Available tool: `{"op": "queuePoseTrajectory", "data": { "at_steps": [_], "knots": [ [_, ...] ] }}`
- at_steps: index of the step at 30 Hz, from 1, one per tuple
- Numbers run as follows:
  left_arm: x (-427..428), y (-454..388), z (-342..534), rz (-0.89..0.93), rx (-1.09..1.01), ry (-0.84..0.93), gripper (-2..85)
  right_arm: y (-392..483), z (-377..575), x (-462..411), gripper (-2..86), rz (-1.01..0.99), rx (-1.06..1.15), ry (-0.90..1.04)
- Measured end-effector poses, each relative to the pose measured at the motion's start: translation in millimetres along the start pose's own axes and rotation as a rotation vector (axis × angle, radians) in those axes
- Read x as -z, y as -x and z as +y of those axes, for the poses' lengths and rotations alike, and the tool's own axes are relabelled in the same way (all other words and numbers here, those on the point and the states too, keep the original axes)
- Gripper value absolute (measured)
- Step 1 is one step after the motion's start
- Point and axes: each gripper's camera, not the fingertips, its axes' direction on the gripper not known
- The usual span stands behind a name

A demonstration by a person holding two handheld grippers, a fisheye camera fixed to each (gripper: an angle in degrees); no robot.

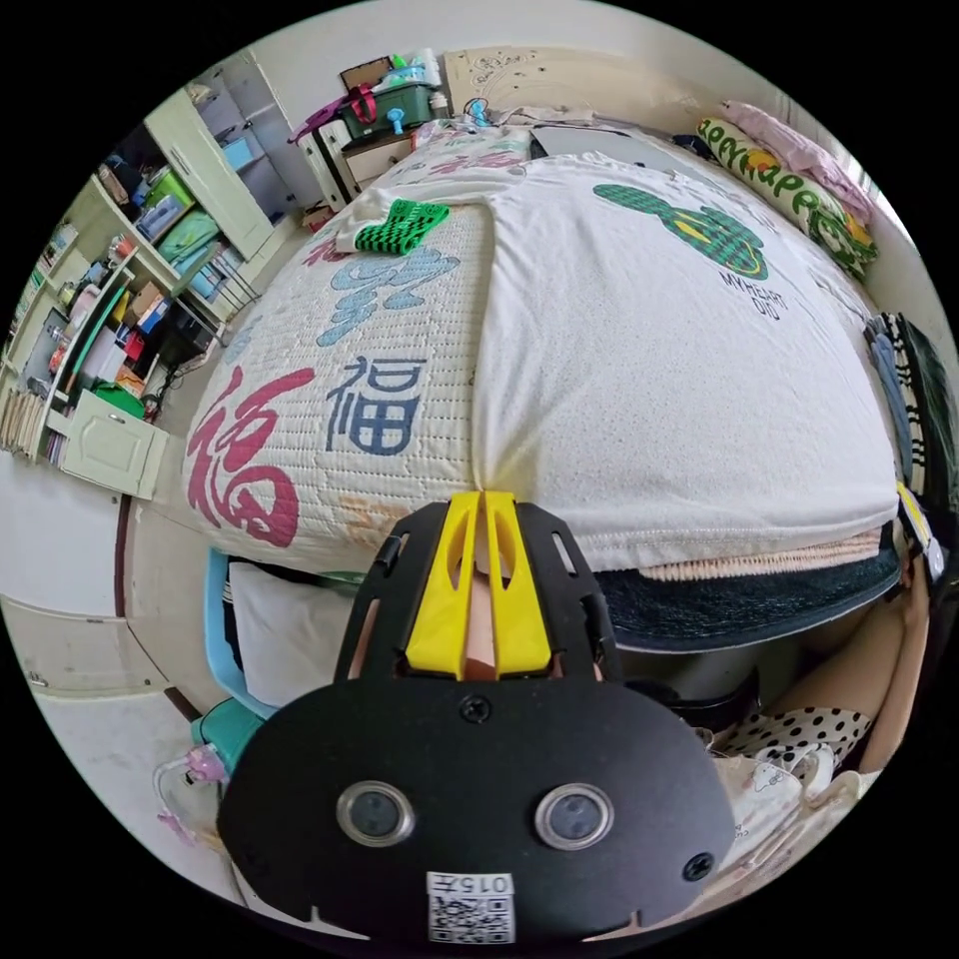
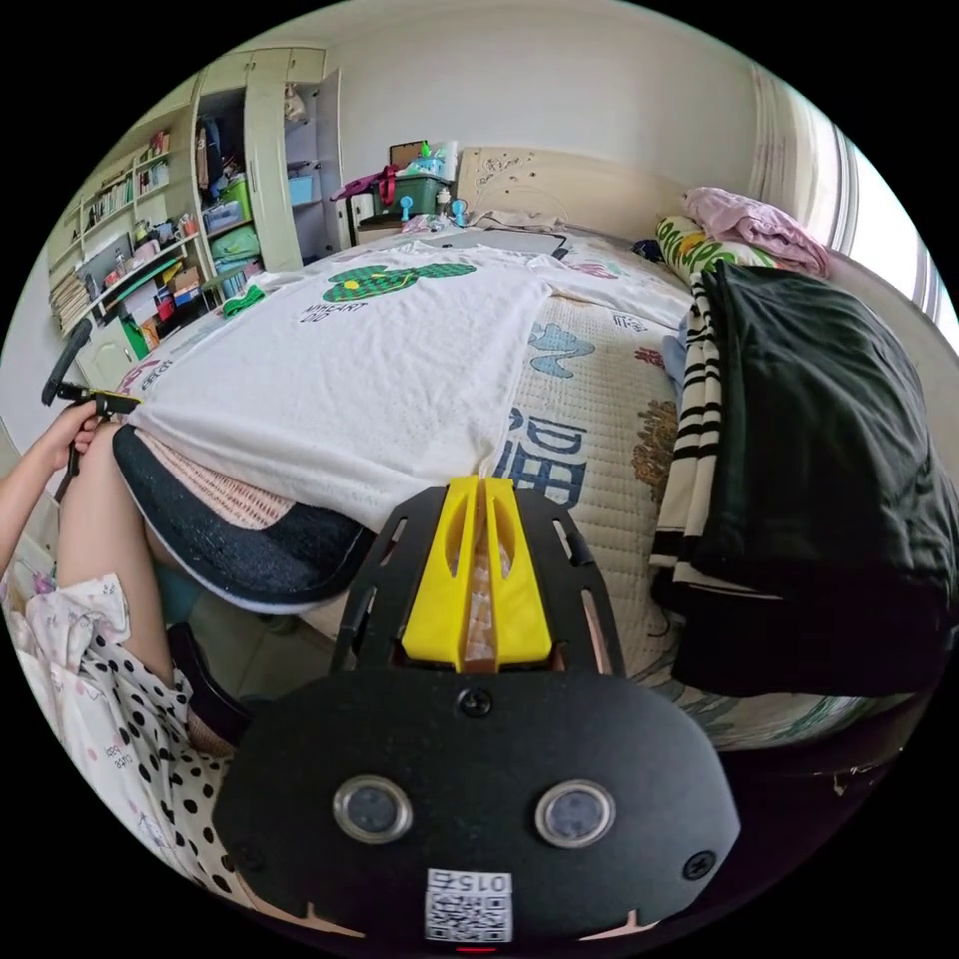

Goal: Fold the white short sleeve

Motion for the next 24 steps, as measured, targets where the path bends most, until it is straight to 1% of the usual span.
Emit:
{"op": "queuePoseTrajectory", "data": {
  "at_steps": [3, 9, 13, 15, 17, 24],
  "knots": [
    [-8.8, 25.1, 1.9, 0.078, 0.038, 0.000, -0.4, -12.1, -5.0, -2.8, 0.3, 0.013, 0.004, -0.003],
    [-35.3, 81.7, 10.2, 0.265, 0.133, 0.003, -0.4, -62.9, -15.4, -3.2, 0.3, -0.100, -0.105, -0.023],
    [-57.0, 118.2, 18.8, 0.404, 0.193, 0.003, -0.4, -64.9, -26.1, -1.1, 0.3, -0.047, -0.064, -0.031],
    [-62.3, 124.9, 21.0, 0.426, 0.198, 0.003, -0.4, -64.4, -31.9, 0.3, 0.3, -0.022, -0.048, -0.031],
    [-63.7, 124.4, 21.7, 0.416, 0.188, 0.001, -0.5, -67.9, -40.2, 3.4, 0.3, -0.013, -0.050, -0.030],
    [-53.5, 94.0, 19.7, 0.268, 0.116, -0.009, -0.4, -80.3, -64.3, 18.6, 0.3, -0.033, -0.079, -0.034]
  ]
}}
